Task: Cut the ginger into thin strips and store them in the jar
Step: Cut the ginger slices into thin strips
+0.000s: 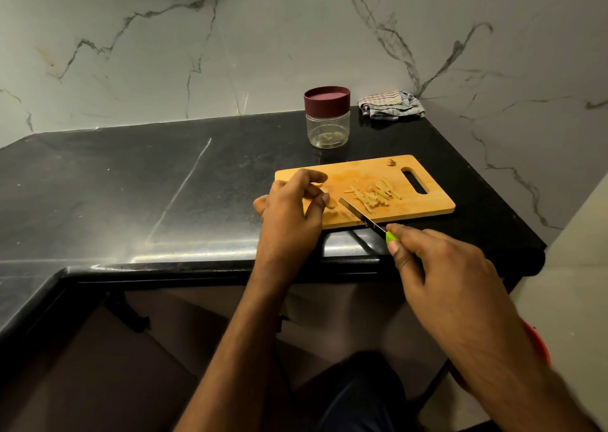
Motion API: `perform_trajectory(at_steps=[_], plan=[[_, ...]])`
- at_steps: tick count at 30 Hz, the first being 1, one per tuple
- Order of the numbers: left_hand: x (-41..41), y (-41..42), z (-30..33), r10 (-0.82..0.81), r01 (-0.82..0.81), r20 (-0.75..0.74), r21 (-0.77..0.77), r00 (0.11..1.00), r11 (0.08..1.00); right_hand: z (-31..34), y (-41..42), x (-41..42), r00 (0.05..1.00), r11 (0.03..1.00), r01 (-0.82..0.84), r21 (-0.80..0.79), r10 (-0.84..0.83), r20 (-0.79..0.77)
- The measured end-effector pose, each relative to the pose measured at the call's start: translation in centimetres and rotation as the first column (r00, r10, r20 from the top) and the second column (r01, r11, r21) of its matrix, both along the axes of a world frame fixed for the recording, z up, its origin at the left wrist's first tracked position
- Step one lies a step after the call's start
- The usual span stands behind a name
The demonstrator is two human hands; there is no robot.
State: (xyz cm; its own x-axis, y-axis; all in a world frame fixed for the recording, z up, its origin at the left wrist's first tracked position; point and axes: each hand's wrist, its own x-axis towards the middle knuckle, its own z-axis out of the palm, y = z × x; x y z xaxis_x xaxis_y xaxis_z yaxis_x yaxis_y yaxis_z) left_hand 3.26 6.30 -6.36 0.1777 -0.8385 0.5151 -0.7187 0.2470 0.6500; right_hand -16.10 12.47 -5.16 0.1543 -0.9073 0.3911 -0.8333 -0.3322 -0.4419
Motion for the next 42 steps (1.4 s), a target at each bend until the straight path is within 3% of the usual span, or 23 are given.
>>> perform_trajectory(at_steps=[6, 13, 20, 30, 42], plan=[[0.3, 0.0, 0.1, 0.051, -0.051, -0.033, 0.005, 0.998, 0.999, -0.1, -0.1, 0.3, 1.0, 1.0, -0.005, -0.013, 0.005, 0.016], [0.2, -0.1, 0.1, 0.108, -0.113, 0.063, 0.087, 0.992, 0.99, -0.2, -0.1, 0.7, 0.999, 0.999, -0.033, -0.015, 0.033, 0.016], [0.2, 0.1, -0.1, 0.2, -0.2, 0.001, 0.019, 0.98, 0.98, -0.1, 0.6, 0.6, 0.998, 0.998, -0.055, -0.031, 0.055, -0.011], [-0.1, 0.1, 0.2, 0.137, -0.143, 0.075, 0.081, 0.988, 0.986, -0.1, -0.6, 0.0, 0.992, 0.993, 0.098, -0.066, -0.103, -0.073], [0.0, 0.2, 0.4, 0.194, -0.192, -0.014, 0.102, 0.981, 0.976, -0.2, -0.5, 0.6, 1.0, 0.999, 0.016, -0.031, -0.017, -0.026]])
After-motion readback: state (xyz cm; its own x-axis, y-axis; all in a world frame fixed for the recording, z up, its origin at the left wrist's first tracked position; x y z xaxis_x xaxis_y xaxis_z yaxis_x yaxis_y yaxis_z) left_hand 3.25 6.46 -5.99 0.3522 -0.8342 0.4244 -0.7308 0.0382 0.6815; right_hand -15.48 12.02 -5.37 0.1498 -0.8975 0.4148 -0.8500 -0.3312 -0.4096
